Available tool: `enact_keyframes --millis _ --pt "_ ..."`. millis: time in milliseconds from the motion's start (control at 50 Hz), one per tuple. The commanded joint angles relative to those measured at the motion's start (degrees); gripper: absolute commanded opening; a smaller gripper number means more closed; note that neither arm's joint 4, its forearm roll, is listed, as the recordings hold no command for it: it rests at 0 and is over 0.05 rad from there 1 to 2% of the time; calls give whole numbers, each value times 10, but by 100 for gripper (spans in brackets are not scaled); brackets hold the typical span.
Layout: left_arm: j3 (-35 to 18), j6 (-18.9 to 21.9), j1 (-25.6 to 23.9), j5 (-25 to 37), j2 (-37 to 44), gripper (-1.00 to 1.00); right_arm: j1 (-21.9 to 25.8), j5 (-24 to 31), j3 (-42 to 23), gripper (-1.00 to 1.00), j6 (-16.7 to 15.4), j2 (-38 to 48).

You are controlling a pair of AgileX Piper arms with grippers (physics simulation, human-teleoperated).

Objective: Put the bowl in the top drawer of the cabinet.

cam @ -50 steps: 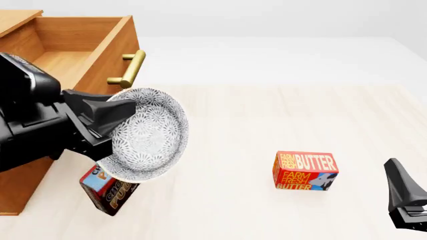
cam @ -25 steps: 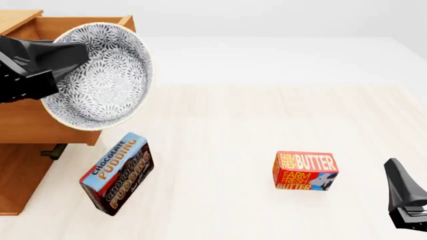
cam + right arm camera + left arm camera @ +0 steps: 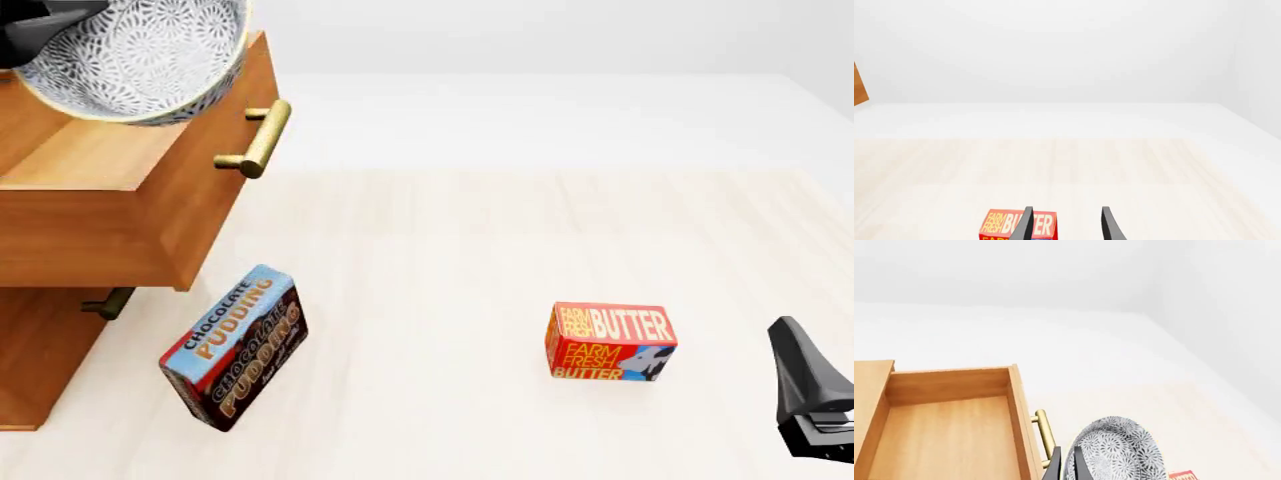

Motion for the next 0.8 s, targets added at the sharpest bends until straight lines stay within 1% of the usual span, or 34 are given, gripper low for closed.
enact_keyframes --millis 20,140,160,220,240,320,460,640,800 --pt "-43 -28 39 -4 31 -100 0 0 0 100 0 -1" --pt "-55 -42 61 -11 49 -100 0 0 0 100 0 -1" --pt "-58 -41 71 -14 50 -100 0 0 0 100 0 0" --pt "-63 -45 70 -12 55 -100 0 0 0 100 0 0" --pt "-67 -46 80 -14 59 -100 0 0 0 100 0 0" --pt "-70 -47 91 -19 69 -100 0 0 0 100 0 0" --pt "-80 -54 126 -37 109 -100 0 0 0 100 0 0" --pt "-92 -58 155 -47 144 -100 0 0 0 100 0 0" --pt "-114 -53 179 -46 174 -100 0 0 0 100 0 0"
